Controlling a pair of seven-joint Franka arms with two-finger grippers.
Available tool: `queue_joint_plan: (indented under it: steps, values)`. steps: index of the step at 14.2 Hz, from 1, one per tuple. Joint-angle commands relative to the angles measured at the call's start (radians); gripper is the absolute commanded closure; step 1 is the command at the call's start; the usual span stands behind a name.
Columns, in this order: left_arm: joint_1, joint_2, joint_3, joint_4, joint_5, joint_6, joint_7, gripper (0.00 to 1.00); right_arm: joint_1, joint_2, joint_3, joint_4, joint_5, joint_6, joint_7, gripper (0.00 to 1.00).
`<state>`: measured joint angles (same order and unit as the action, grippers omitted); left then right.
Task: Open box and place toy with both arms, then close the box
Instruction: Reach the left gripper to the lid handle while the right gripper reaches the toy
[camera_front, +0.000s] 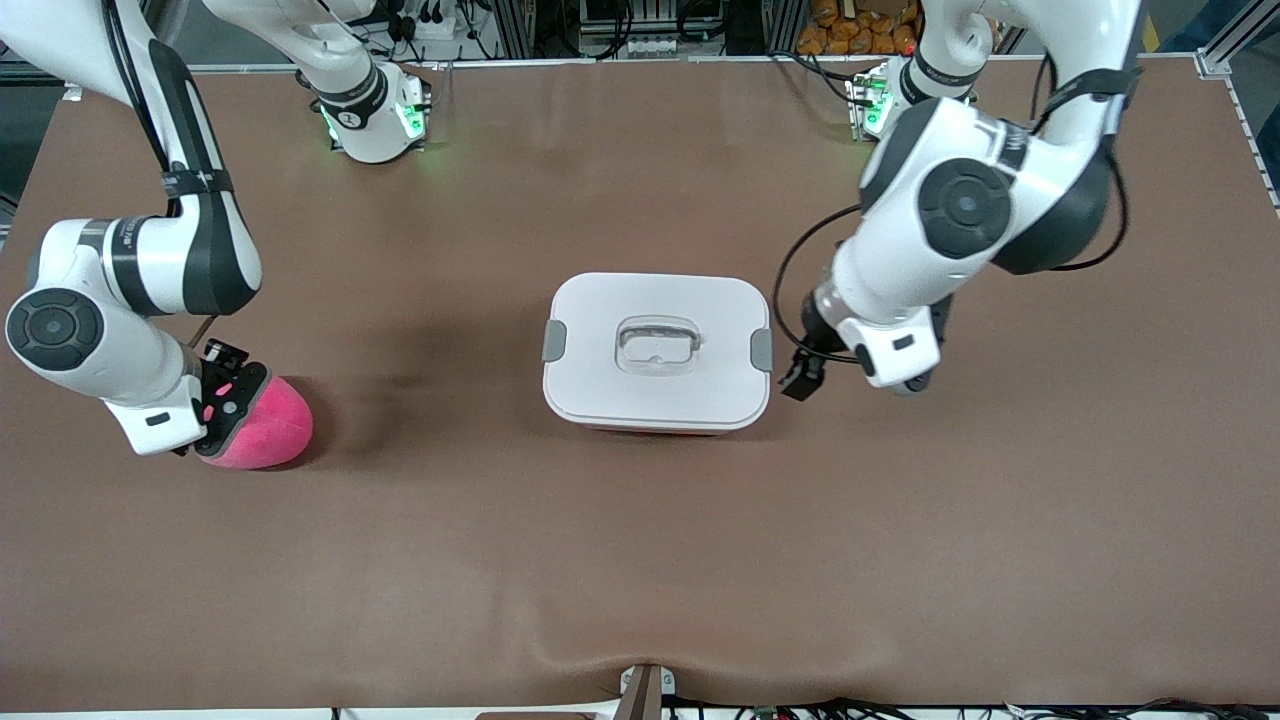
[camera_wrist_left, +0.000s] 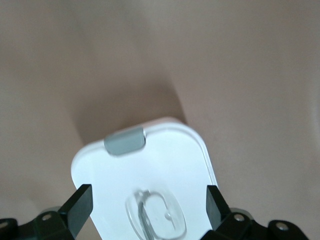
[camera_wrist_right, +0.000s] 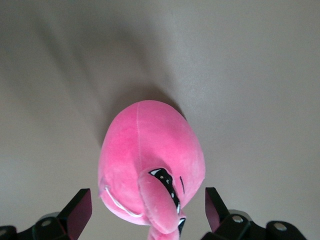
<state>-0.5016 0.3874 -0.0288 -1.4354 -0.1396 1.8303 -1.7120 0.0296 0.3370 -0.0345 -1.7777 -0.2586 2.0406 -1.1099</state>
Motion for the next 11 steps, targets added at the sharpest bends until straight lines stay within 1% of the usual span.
queue_joint_plan:
  steps: [1, 4, 8, 11]
  values:
    - [-0.061, 0.031, 0.013, 0.026, 0.005, 0.030, -0.133, 0.00, -0.025, 0.016, 0.011, -0.006, -0.027, 0.013, -0.100, 0.00]
    - [-0.109, 0.054, 0.013, 0.026, 0.006, 0.058, -0.240, 0.00, -0.066, 0.057, 0.013, -0.002, -0.018, 0.012, -0.128, 0.00]
    - [-0.178, 0.090, 0.015, 0.026, 0.080, 0.092, -0.432, 0.00, -0.074, 0.068, 0.013, 0.004, -0.016, 0.016, -0.153, 0.00]
    - [-0.199, 0.117, 0.013, 0.026, 0.101, 0.147, -0.586, 0.00, -0.086, 0.077, 0.015, 0.006, -0.013, 0.026, -0.174, 0.00]
